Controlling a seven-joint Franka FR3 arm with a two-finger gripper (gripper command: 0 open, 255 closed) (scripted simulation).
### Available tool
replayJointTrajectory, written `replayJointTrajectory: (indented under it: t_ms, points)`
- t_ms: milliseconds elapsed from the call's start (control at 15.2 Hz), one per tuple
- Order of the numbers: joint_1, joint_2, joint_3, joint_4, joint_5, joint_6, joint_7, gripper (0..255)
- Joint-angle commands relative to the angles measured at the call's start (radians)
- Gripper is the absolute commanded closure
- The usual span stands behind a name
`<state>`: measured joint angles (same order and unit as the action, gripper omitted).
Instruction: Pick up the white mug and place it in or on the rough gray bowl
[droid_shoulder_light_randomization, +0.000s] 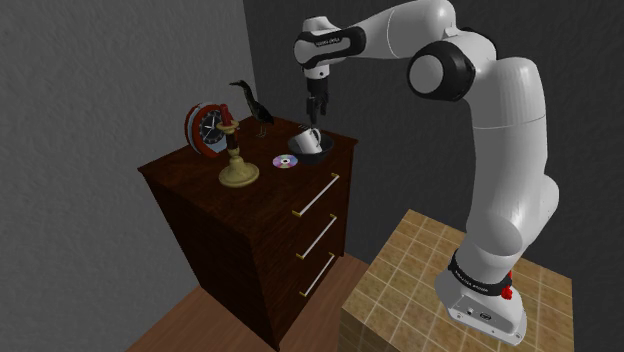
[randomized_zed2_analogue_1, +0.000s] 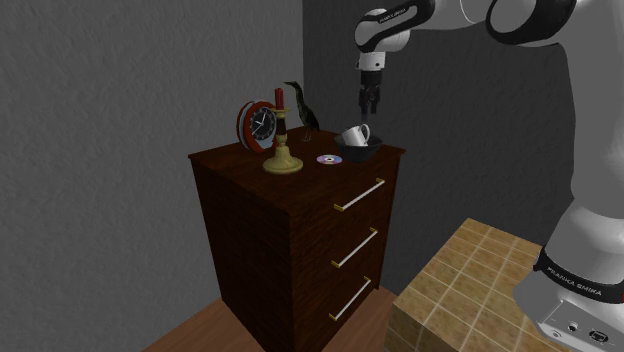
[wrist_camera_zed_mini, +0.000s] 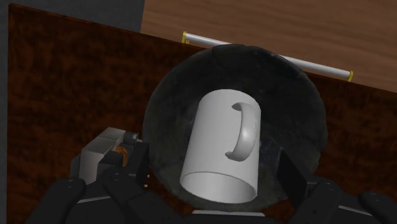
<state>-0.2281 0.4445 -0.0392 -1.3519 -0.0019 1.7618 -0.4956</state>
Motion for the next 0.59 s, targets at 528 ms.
replayJointTrajectory:
  t_ms: [528]
  points:
    - [-0.001,0.013,0.0,0.108,0.001,-0.095,-0.002,0]
